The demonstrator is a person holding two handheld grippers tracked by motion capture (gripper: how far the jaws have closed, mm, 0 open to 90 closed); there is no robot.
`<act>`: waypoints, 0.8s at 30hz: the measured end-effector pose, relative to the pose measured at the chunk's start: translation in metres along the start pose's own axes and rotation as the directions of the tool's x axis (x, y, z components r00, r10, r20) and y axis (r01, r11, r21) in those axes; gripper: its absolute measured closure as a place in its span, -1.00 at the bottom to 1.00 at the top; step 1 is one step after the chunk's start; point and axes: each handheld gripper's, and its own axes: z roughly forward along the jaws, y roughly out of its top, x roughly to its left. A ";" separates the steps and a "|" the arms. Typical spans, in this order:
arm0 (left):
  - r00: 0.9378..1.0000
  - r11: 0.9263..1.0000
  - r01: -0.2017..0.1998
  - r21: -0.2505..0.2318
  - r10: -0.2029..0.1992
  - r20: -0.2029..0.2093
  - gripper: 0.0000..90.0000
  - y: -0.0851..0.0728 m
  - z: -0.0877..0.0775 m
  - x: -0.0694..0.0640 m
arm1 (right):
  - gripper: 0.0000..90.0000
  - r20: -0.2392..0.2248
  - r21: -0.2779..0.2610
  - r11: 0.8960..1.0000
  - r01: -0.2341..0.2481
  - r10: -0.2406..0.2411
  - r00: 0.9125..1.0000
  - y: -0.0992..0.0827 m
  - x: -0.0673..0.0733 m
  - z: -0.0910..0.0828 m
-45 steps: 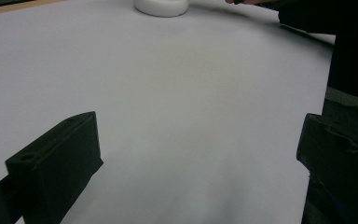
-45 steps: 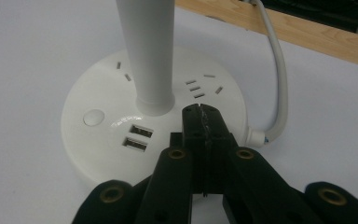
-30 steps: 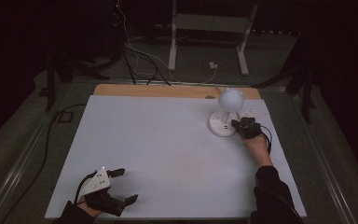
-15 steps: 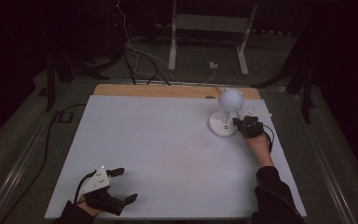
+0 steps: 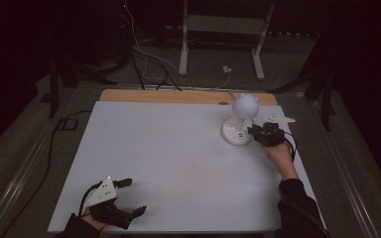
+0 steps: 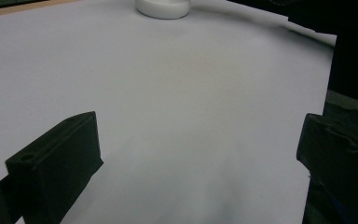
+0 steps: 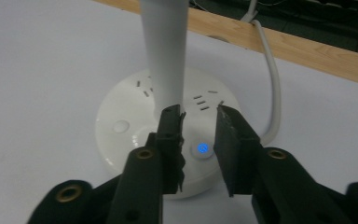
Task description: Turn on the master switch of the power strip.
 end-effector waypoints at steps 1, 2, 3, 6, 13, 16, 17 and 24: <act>1.000 1.000 -0.001 0.001 0.001 0.000 -1.00 0.000 0.000 0.000 | 0.53 -0.004 0.000 1.000 -0.001 0.001 1.000 0.000 0.000 -0.001; 1.000 1.000 -0.002 0.003 0.002 0.001 -1.00 0.000 0.000 0.000 | 0.44 -0.025 0.000 1.000 -0.008 0.008 1.000 0.001 0.001 -0.003; 1.000 1.000 -0.003 0.004 0.003 0.002 -1.00 0.000 0.000 -0.001 | 0.40 -0.031 0.002 1.000 -0.004 0.004 1.000 0.001 0.002 -0.004; 1.000 1.000 -0.001 0.000 0.001 0.000 -1.00 0.000 0.000 0.000 | 0.27 -0.040 0.007 1.000 0.002 -0.001 0.999 0.002 0.004 -0.005; 1.000 1.000 -0.003 0.003 0.003 0.002 -1.00 0.000 0.000 -0.001 | -0.22 -0.050 0.028 1.000 -0.004 0.005 0.999 0.000 0.011 -0.007; 1.000 1.000 -0.001 0.001 0.001 0.002 -1.00 0.000 0.000 0.000 | -0.63 -0.071 0.043 0.999 -0.016 0.019 0.997 0.001 0.014 -0.008; 1.000 1.000 -0.001 0.001 0.001 0.001 -1.00 0.000 0.000 0.000 | -0.70 -0.081 0.047 0.999 -0.026 0.030 0.996 0.002 0.014 -0.009; 1.000 1.000 -0.004 0.001 0.004 0.002 -1.00 0.000 0.000 -0.001 | -0.95 -0.137 0.068 0.997 -0.043 0.052 0.989 -0.001 0.016 -0.013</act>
